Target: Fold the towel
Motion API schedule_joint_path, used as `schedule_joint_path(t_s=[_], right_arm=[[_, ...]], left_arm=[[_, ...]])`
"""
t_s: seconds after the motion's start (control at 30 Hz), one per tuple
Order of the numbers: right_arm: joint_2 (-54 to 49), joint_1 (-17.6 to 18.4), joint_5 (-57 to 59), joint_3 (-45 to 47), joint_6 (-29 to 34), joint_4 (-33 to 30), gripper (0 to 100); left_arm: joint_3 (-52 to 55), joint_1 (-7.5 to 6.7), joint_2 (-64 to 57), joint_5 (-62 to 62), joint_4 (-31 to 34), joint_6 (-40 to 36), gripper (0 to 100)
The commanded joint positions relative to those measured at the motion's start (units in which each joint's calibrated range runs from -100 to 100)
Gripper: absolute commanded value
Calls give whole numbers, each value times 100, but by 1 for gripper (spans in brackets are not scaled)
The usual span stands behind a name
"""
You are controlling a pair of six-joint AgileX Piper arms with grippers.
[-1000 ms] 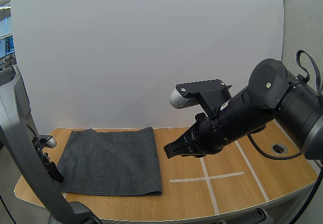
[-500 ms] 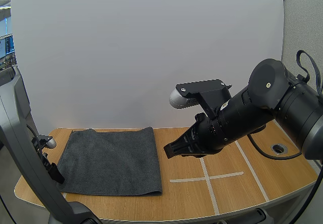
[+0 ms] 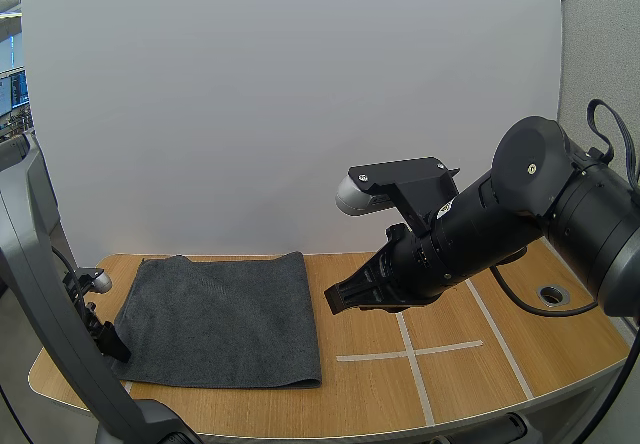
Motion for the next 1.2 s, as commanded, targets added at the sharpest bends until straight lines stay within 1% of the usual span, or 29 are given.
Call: schedule_joint_path(t_s=[0.0,0.7,1.17], right_arm=[[-21,-21,6,-2,-44,-9,0],[-21,-21,6,-2,-44,-9,0],[-21,-21,6,-2,-44,-9,0]], left_arm=[[14,2,42,207,-90,-11,86],[14,2,-40,207,-52,-21,86],[1,2,-175,207,-149,-21,86]])
